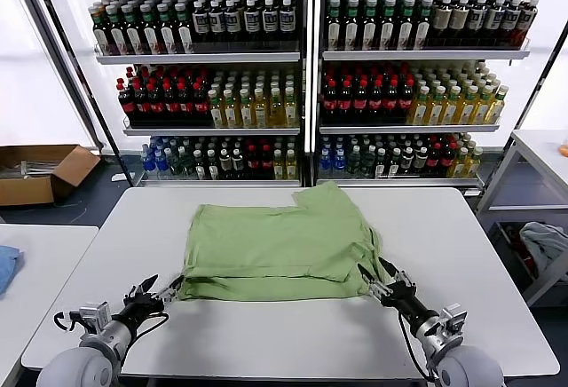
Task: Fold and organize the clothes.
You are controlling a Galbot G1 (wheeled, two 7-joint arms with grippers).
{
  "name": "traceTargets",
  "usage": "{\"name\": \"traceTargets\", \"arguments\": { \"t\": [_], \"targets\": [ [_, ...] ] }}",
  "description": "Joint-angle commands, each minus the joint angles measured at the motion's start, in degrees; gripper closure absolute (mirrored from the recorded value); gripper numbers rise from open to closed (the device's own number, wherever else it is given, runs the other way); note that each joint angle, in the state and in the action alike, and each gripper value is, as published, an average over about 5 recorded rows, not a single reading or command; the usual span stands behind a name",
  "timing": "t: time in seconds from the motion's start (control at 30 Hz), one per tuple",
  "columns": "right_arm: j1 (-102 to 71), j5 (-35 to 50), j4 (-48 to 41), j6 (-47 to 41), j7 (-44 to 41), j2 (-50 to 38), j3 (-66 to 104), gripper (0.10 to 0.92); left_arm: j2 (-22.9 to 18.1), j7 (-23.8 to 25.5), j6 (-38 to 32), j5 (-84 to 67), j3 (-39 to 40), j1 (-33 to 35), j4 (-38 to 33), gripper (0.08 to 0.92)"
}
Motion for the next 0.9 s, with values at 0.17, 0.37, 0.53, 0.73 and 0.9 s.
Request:
{"name": "traceTargets", "arguments": {
  "t": [0.17,0.37,0.53,0.73,0.9],
  "targets": [
    [-2.6,-4.8,1.4,-3.3,3.2,0.4,-0.6,0.287,-1.5,-0.4,0.0,0.0,2.7,-0.3,3.6,0.191],
    [-2.1,-3.9,1.4,-3.9,3.3,0.7,-1.5,0.461,-1.2,-0.1,0.0,-1.4,2.7,-0.6,4.3,0.261],
    [-2.0,-3.3,0.8,-3.8,3.2,0.5,-1.5,0.599,-1.0,0.2,0.0,-1.7,2.7,-0.2,4.4,0.407],
    [-3.0,-2.7,1.2,-3.6,2.8,-0.1,-1.4,0.772,-0.7,0.5,0.1,-1.9,2.5,1.3,3.3,0.58],
    [-6.5,-2.1,4.4,-3.3,2.6,-0.7,-0.5,0.883,-0.7,1.1,0.2,-2.9,1.2,5.0,-0.7,0.727]
  ]
}}
